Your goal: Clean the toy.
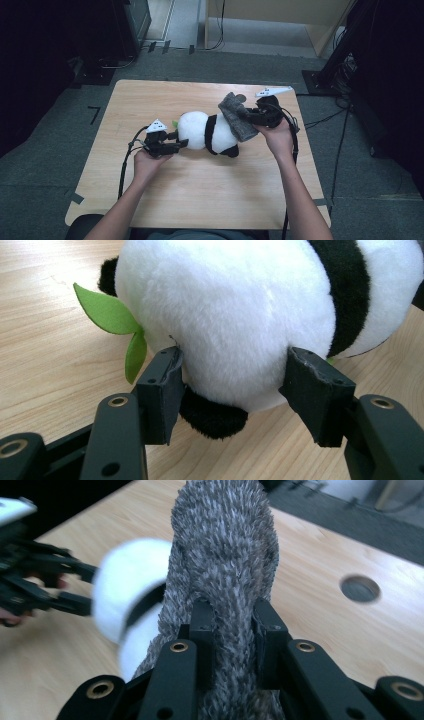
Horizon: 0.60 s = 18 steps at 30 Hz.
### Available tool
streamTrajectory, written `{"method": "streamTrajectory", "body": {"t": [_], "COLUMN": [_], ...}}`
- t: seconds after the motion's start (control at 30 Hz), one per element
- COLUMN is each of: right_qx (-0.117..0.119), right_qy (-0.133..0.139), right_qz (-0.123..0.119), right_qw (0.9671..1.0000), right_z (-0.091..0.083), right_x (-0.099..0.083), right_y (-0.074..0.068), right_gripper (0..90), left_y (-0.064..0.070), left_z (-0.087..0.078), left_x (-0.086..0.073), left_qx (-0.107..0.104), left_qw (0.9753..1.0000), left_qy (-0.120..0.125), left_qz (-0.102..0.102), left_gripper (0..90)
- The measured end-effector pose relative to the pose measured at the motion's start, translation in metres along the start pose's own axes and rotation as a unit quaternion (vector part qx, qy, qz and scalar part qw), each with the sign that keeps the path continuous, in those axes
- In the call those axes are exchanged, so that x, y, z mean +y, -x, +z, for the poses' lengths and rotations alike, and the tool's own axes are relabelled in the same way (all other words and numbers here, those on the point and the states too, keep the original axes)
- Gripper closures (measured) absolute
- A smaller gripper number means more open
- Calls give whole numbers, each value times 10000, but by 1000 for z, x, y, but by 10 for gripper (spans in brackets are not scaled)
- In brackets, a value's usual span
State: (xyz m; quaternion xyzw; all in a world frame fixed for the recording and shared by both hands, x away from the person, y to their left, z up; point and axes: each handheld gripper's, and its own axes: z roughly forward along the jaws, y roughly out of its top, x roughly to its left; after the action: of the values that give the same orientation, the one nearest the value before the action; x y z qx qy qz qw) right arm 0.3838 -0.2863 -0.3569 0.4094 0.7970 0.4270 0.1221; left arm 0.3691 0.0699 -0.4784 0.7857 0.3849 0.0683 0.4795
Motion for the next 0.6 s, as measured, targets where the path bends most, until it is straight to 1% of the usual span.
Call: {"method": "streamTrajectory", "body": {"t": [0.1, 0.23, 0.33, 0.6], "right_qx": [153, 379, 513, 840], "right_qy": [43, 50, -26, -244], "right_qz": [-174, -330, -443, -528], "right_qw": [9997, 9987, 9977, 9948], "right_z": [3, 15, 30, 77], "right_x": [13, 30, 40, 56], "right_y": [-14, -32, -44, -69], "right_gripper": [762, 762, 762, 762], "left_y": [0, -1, -1, -2], "left_z": [0, 0, 0, 0], "left_x": [0, 0, 0, 0], "left_qx": [-10, -25, -26, -47], "left_qw": [10000, 10000, 10000, 10000], "left_qy": [0, -6, 9, 22], "left_qz": [5, -18, -17, -18], "left_gripper": [409, 408, 408, 408]}}
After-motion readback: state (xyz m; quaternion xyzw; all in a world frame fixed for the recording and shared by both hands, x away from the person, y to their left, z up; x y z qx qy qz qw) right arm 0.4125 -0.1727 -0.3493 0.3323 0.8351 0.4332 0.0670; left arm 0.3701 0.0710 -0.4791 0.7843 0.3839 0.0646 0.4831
